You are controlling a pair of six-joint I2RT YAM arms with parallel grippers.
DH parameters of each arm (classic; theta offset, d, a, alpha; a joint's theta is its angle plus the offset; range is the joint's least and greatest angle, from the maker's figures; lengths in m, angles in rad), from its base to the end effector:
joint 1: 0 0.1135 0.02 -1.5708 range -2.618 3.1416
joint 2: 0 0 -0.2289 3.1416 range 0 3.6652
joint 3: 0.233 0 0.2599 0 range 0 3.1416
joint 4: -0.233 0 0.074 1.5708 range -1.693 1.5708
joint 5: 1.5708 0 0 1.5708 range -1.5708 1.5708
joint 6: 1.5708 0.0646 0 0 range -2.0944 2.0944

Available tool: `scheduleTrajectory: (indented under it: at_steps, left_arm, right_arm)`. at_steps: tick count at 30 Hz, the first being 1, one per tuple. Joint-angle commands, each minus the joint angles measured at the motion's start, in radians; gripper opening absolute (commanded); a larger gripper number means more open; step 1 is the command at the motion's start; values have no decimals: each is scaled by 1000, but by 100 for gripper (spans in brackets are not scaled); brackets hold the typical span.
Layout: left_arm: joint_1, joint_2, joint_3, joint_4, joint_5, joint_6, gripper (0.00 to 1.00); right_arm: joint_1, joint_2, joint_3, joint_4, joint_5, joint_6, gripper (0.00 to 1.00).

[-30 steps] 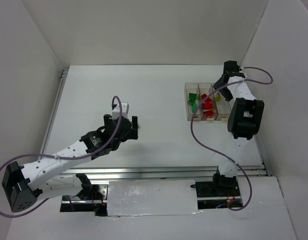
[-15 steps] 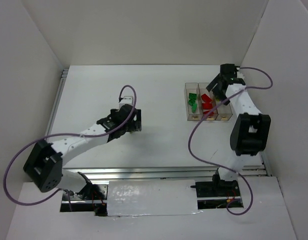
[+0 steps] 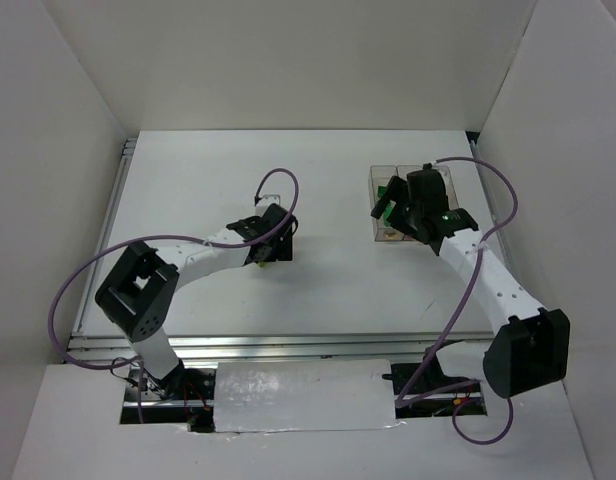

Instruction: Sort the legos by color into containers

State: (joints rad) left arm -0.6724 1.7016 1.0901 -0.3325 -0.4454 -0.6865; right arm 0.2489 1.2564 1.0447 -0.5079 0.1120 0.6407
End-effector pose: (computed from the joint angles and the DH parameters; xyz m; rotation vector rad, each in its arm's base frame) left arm 0.3060 -0.2080 0.1373 -0.1918 2.3837 -0.0655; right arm 0.3051 0.0701 0.2456 0.5065 2.2513 0.3332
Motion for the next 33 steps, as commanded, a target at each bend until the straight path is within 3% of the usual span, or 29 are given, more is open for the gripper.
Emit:
scheduleTrajectory:
  at_steps: [1, 8, 18, 20, 21, 24, 28, 33]
  left_arm:
    - [10, 15, -10, 47, 7, 18, 89]
    - [23, 49, -39, 99, 40, 73, 71]
    - [25, 78, -68, 125, 56, 76, 60]
    - [27, 82, -70, 130, 60, 82, 48]
    - [27, 82, -70, 128, 60, 82, 26]
    - [24, 63, -81, 122, 73, 90, 0]
    - [-27, -83, -149, 220, 118, 201, 0]
    - [-145, -360, -335, 470, 350, 462, 0]
  right_arm:
    - [1, -81, -23, 45, -20, -22, 95]
    - [1, -143, -58, 46, -28, -18, 95]
    - [1, -181, -61, 43, -31, -16, 95]
    - [1, -181, -61, 42, -32, -16, 95]
    - [1, -184, -64, 43, -31, -15, 95]
    - [1, -187, -71, 49, -34, -12, 95]
    - [-26, -176, -87, 92, -144, -12, 96]
    - [-36, -187, -117, 170, -420, 10, 94]
